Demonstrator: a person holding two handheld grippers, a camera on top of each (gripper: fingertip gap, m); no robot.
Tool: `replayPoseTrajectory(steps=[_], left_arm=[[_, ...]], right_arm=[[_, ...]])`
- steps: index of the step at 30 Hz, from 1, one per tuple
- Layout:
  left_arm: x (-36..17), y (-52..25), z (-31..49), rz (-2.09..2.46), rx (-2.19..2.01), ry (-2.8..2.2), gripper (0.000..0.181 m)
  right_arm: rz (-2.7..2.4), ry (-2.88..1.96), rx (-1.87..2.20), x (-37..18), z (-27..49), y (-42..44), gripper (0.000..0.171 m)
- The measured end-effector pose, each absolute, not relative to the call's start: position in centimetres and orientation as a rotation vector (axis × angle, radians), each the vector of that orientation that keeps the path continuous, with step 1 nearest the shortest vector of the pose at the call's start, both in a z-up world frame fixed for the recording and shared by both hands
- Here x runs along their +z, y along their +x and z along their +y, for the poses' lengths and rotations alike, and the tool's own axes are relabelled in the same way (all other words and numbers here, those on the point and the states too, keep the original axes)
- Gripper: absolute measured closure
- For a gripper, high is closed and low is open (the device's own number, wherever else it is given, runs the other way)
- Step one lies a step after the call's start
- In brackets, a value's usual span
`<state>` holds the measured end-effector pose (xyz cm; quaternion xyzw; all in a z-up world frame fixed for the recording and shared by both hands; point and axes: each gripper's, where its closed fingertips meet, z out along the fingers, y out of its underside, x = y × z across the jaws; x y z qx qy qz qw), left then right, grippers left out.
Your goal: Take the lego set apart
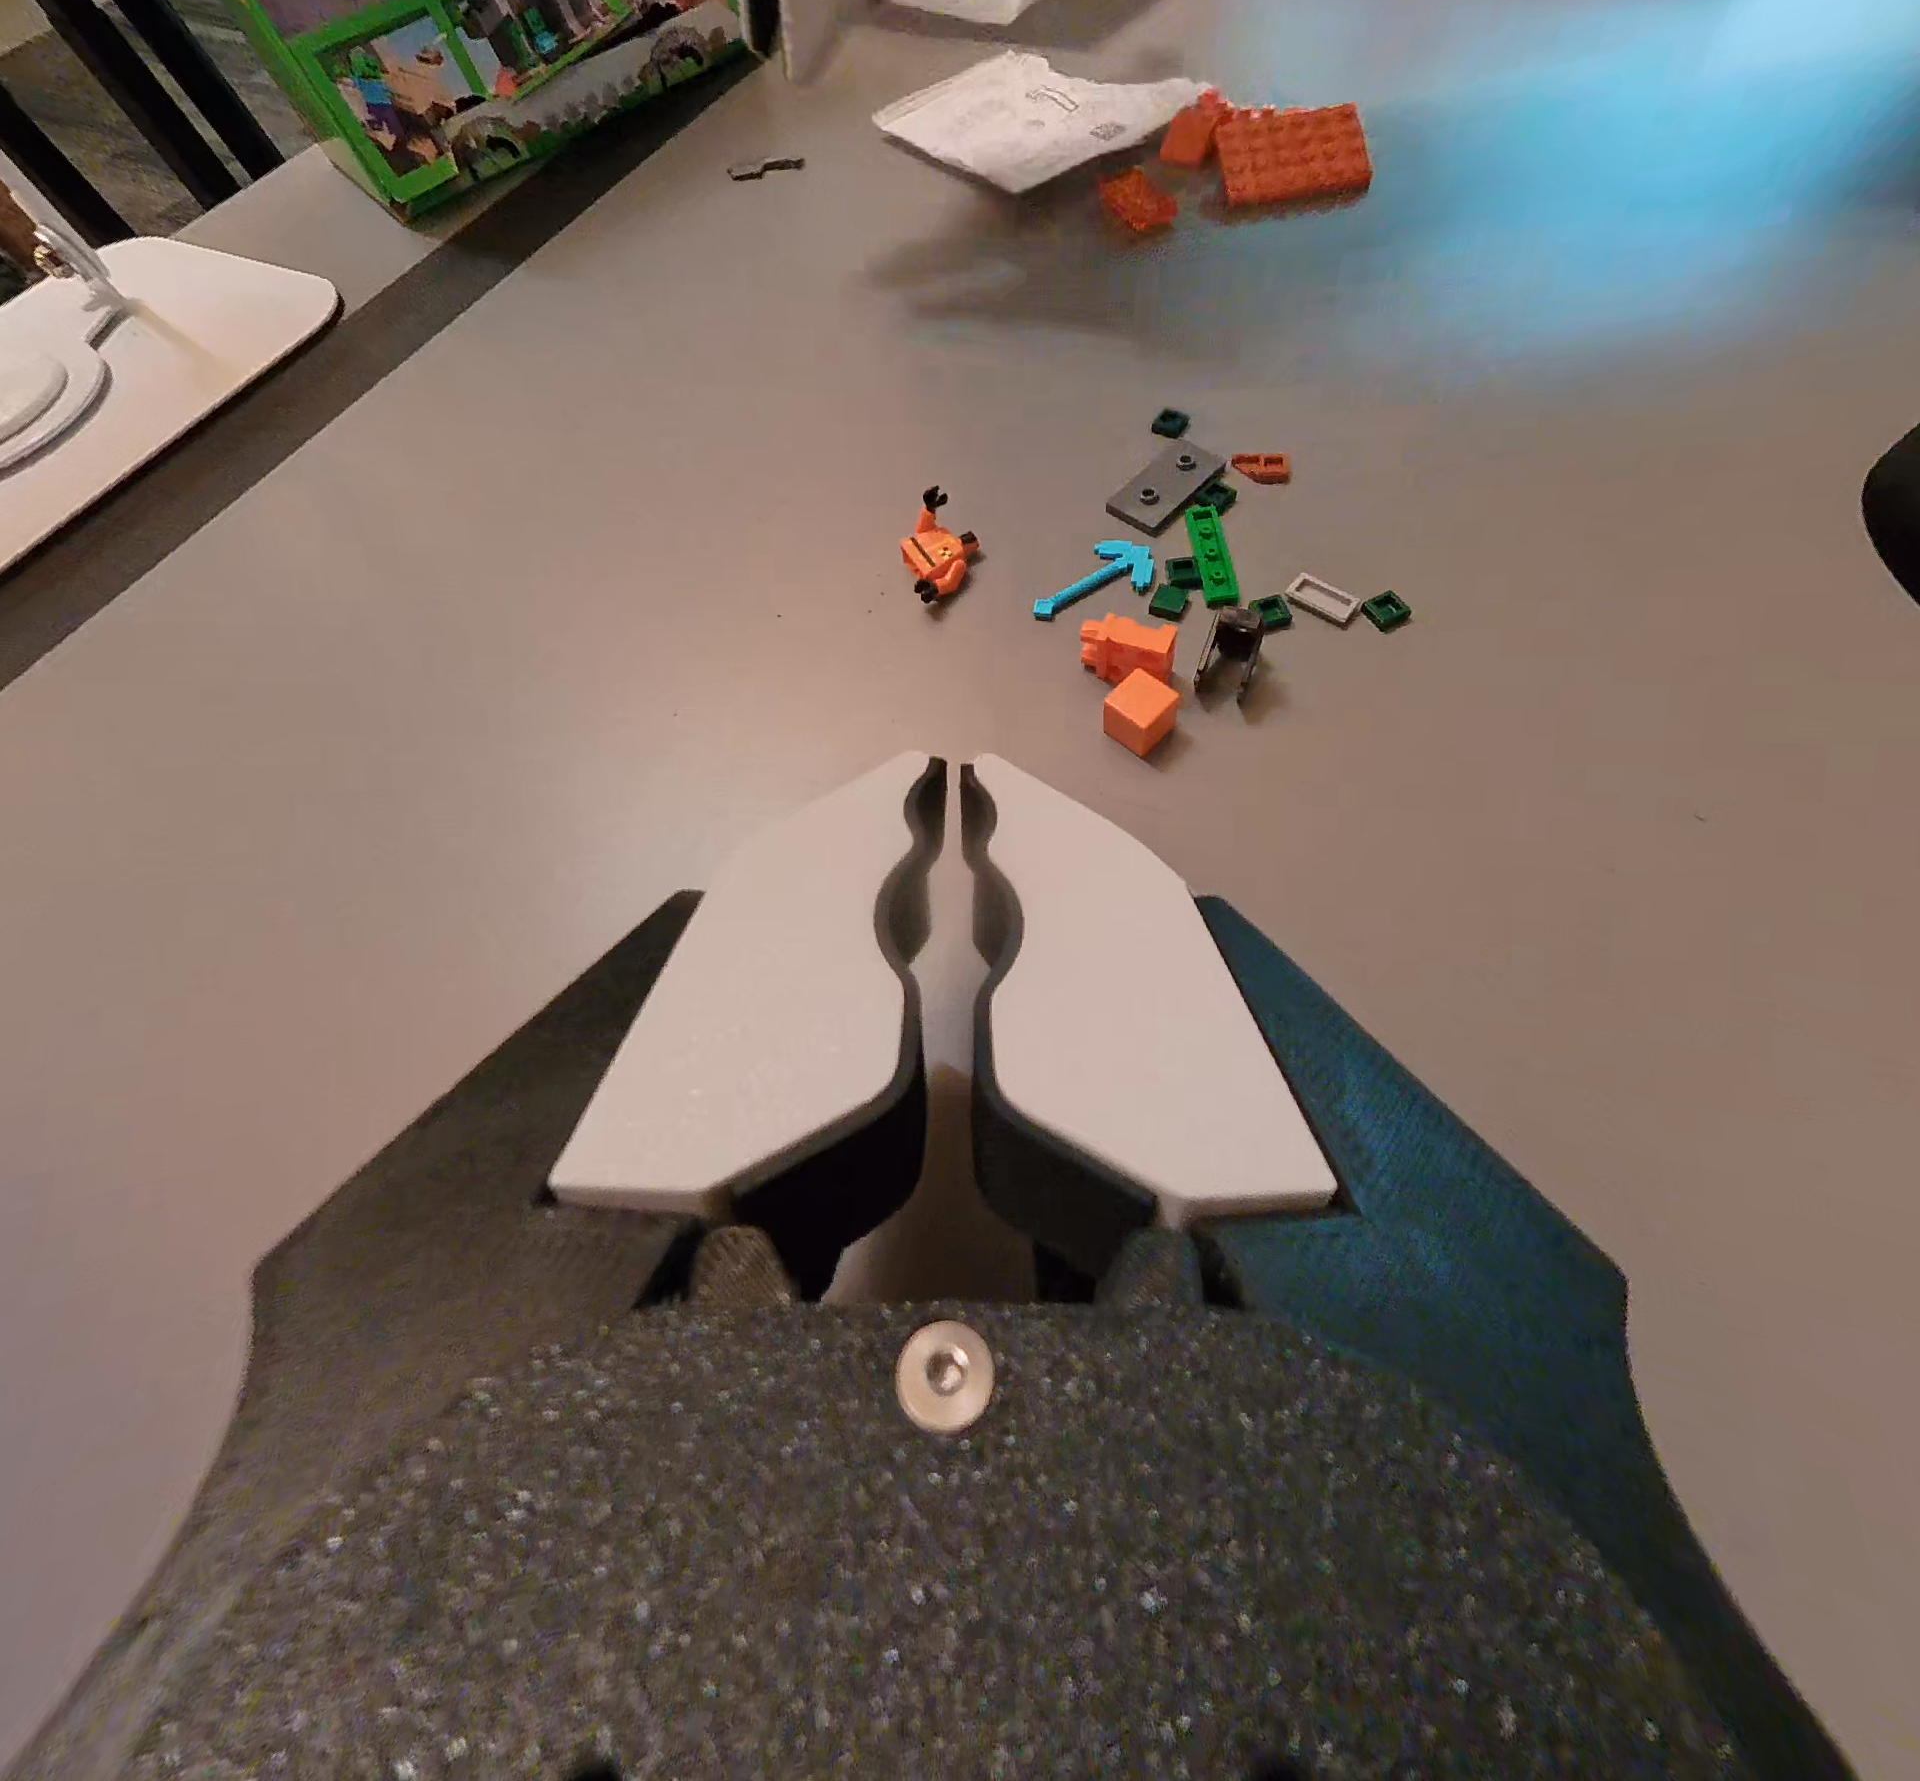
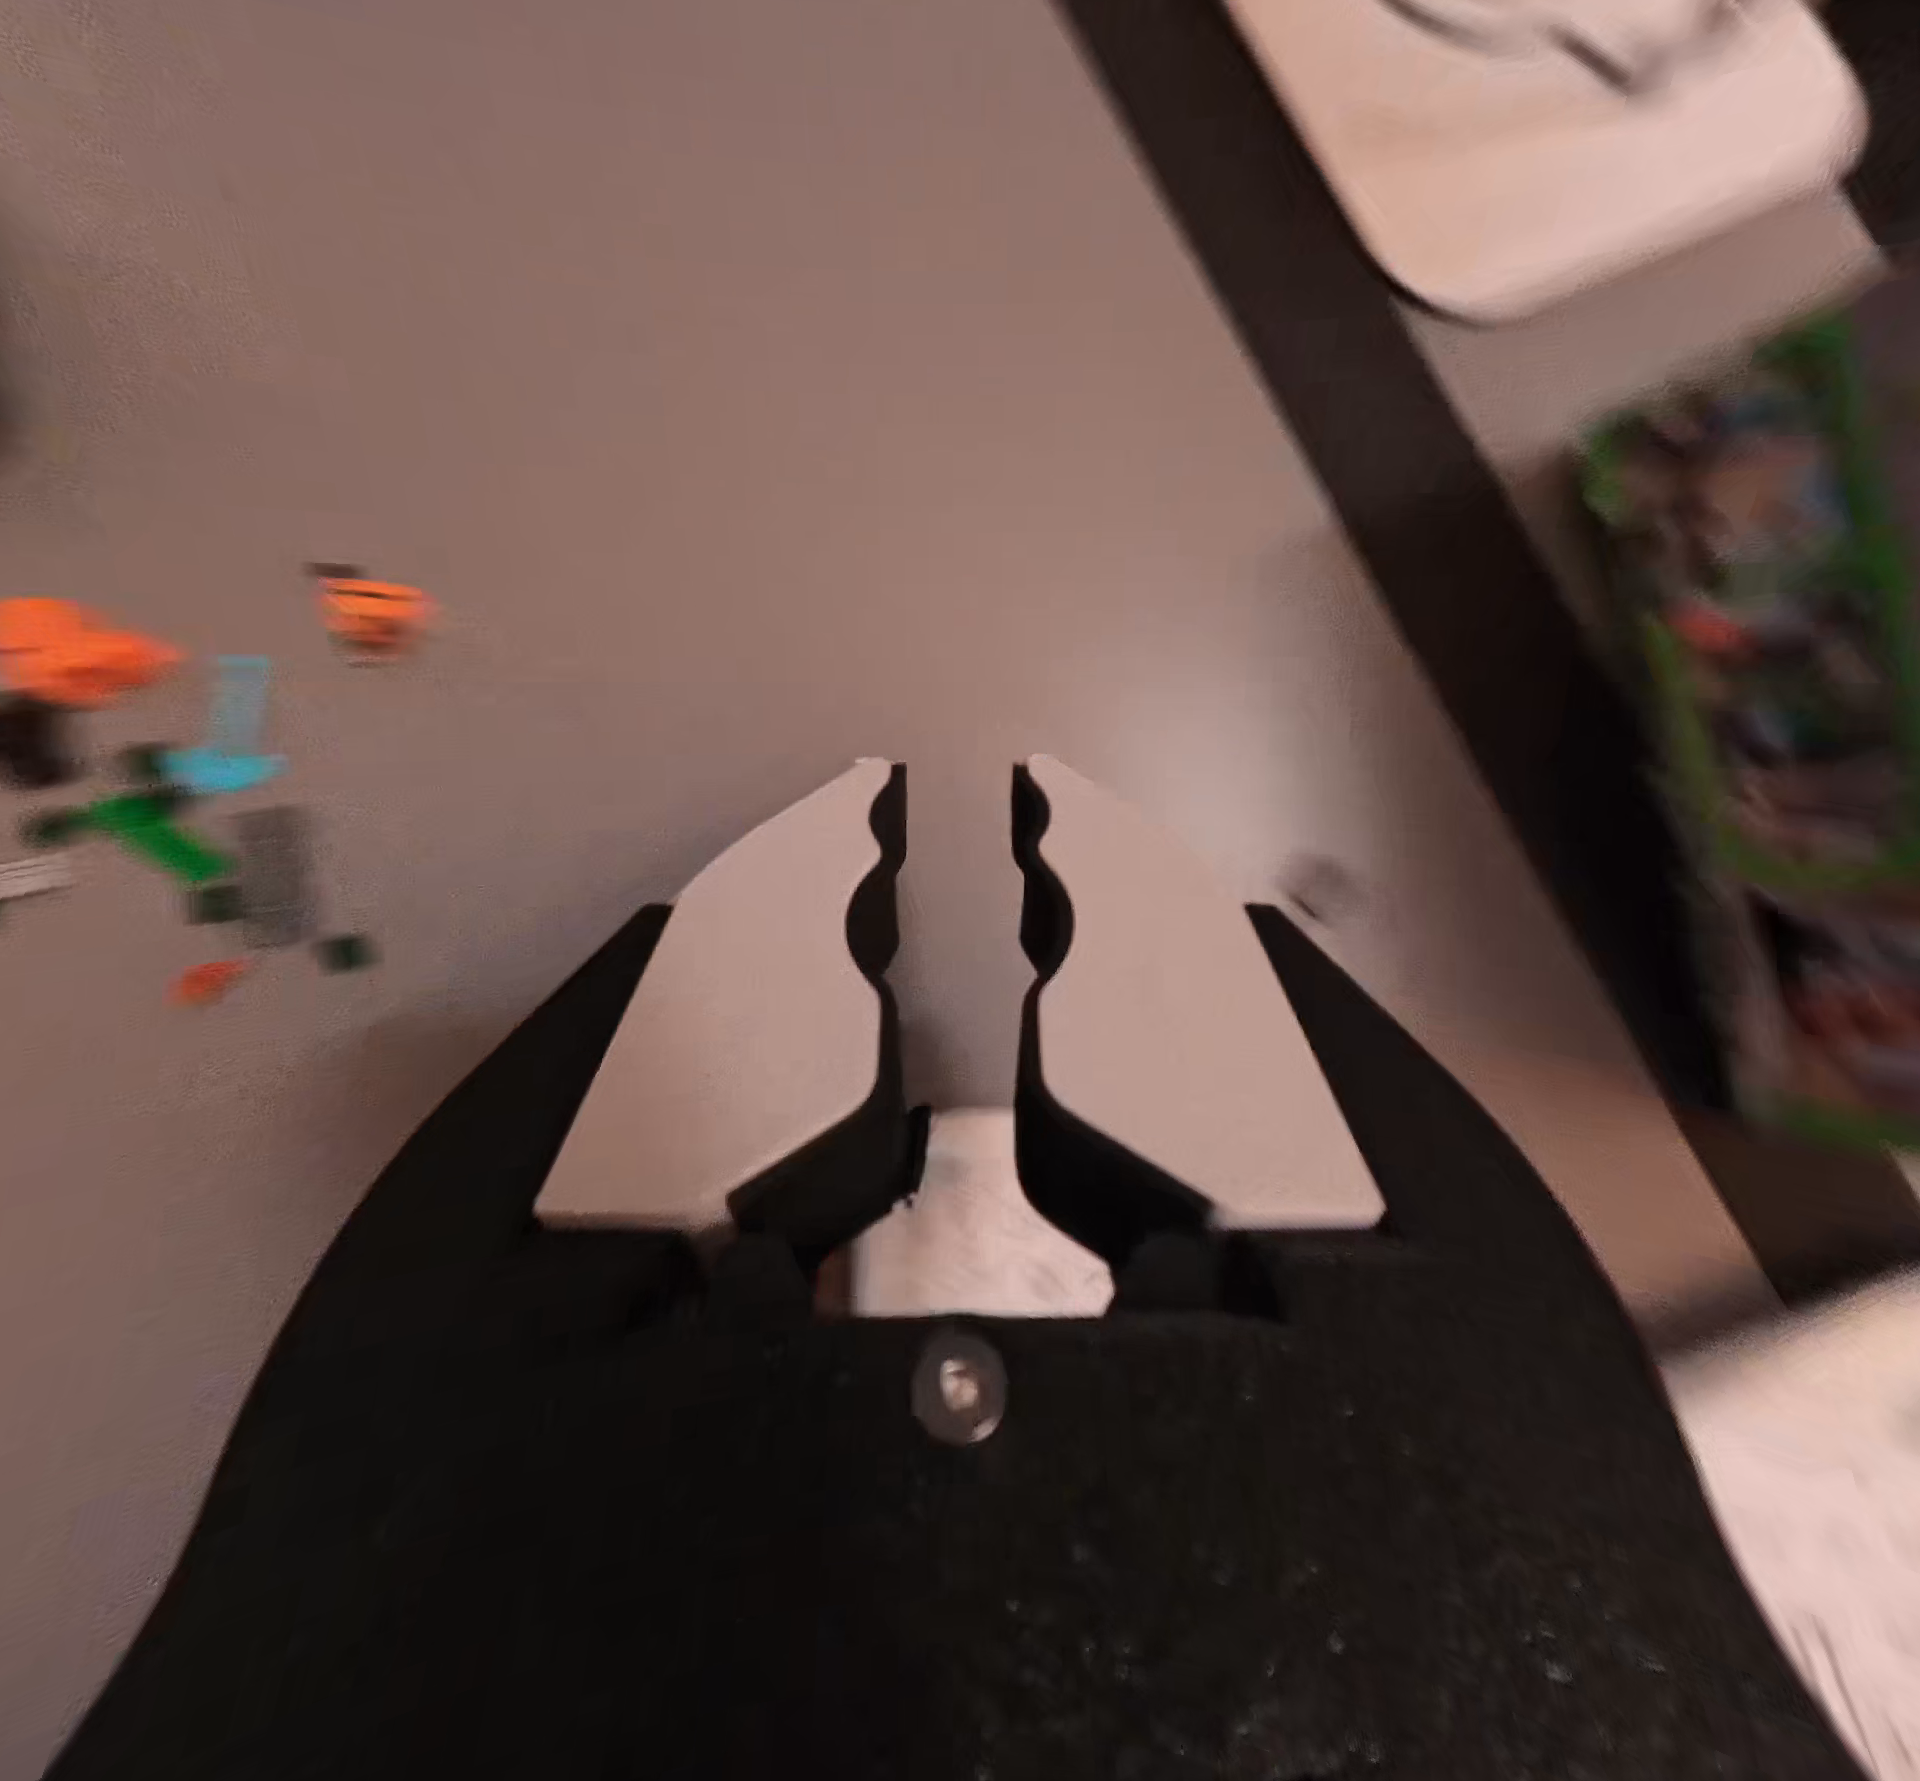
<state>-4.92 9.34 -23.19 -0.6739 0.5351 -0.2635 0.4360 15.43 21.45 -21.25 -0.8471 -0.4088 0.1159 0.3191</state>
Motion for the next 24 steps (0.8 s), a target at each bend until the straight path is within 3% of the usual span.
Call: replayPoseTrajectory(steps=[7,24], left_arm=[[-23.3,-5.0,9.4,1.329,-0.664,-1.684,0.179],[-23.6,-4.8,8.9,1.375,-0.664,-1.67,0.179]], right_arm=[[-0.782,-2.445,0.117,-25.3,26.1,22.9,0.151],[-0.671,-2.519,0.233,-26.9,26.7,22.0,0.161]])
